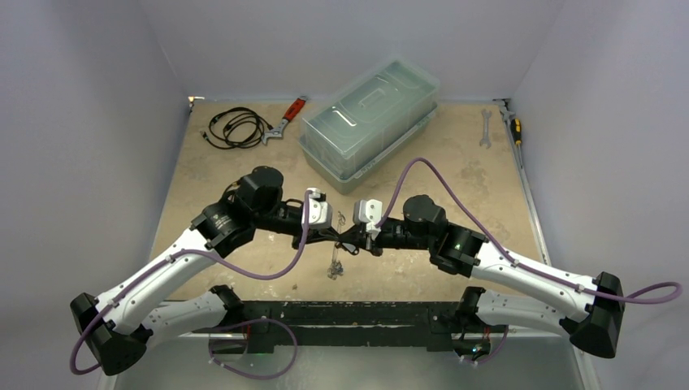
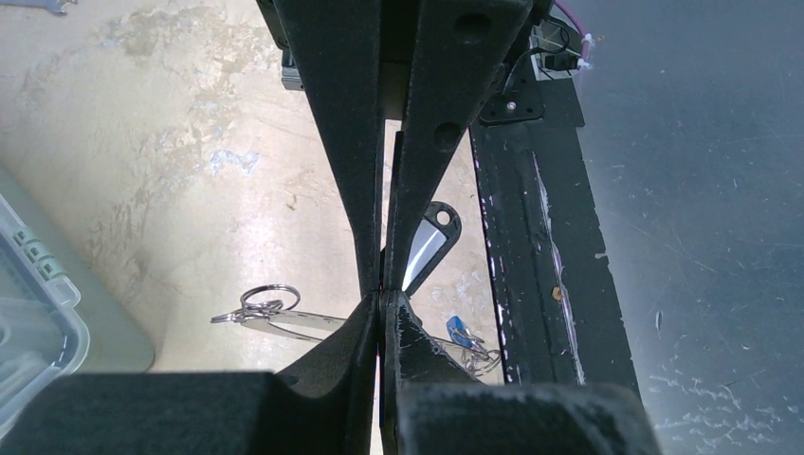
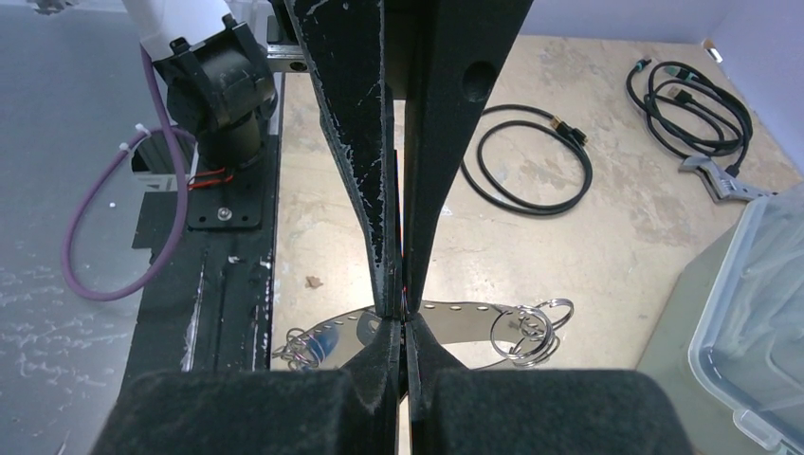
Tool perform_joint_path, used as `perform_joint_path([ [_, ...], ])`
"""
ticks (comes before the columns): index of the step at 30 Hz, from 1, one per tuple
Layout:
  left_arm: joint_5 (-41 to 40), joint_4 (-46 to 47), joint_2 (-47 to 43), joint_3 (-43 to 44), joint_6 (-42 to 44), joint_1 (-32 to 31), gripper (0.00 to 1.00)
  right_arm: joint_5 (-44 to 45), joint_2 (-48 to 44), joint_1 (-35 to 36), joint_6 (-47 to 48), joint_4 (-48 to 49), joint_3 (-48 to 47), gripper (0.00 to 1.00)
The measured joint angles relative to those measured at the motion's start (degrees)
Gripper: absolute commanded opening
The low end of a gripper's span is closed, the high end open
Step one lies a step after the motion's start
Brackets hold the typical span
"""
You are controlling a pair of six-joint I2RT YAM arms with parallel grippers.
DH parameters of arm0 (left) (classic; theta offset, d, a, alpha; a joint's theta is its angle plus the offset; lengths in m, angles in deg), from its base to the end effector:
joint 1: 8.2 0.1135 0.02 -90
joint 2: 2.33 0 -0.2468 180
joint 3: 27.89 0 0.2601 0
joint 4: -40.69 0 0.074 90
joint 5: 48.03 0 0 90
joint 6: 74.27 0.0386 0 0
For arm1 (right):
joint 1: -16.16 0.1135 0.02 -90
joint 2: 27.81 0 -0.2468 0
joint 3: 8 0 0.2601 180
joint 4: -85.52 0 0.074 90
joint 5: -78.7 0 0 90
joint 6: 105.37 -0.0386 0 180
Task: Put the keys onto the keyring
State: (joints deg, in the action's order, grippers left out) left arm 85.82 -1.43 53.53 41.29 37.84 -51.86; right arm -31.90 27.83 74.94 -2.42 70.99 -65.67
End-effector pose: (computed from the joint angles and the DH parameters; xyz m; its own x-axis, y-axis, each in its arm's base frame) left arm 0.1435 -0.1739 0.3286 0.0298 0.3468 -0.9375 0.9993 -0.0301 0.0206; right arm 0.1170 0.2193 0.3026 0.1100 -0.2233 -0.9685 -0.9788 0.1451 -0.1446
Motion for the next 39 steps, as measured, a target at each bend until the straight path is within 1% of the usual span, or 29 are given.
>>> perform_joint_path([
  [1,0.0,0.0,-0.1,0.0,0.0,0.0,0.00,0.0,0.0,0.0,0.0,0.0,0.0,0.07],
  [3,-0.2,0.4,-0.7,-0.3,0.0,0.0,0.00,0.0,0.0,0.0,0.0,0.3,0.0,0.25],
  [4,-0.3,0.8,-1.3,-0.6,-0.1,0.0,0.00,0.0,-0.1,0.0,0.0,0.6,0.0,0.32],
  [10,-0.3,4.5,-6.1,-4.1,-1.6,0.0,0.00,0.1,-2.5,0.1,-0.2,2.4,0.2,0.40],
  [17,-0.3,10.2,-8.3,-7.7,-3.8,0.0,0.00,0.2,-8.1,0.1,-0.9,6.6,2.2,0.41],
  [26,0.5,21.5,-13.0,-14.0,-9.5,0.0,0.00,1.7,-12.5,0.1,-2.1,10.7,6.5,0.38],
  [32,1.9,29.7,-14.5,-16.7,-13.7,0.0,0.00,1.7,-12.9,0.1,-2.6,12.6,7.1,0.37],
  [39,2.6,40.3,-17.7,-20.2,-20.7,0.3,0.00,1.6,-12.9,0.1,-2.8,12.9,7.1,0.37],
])
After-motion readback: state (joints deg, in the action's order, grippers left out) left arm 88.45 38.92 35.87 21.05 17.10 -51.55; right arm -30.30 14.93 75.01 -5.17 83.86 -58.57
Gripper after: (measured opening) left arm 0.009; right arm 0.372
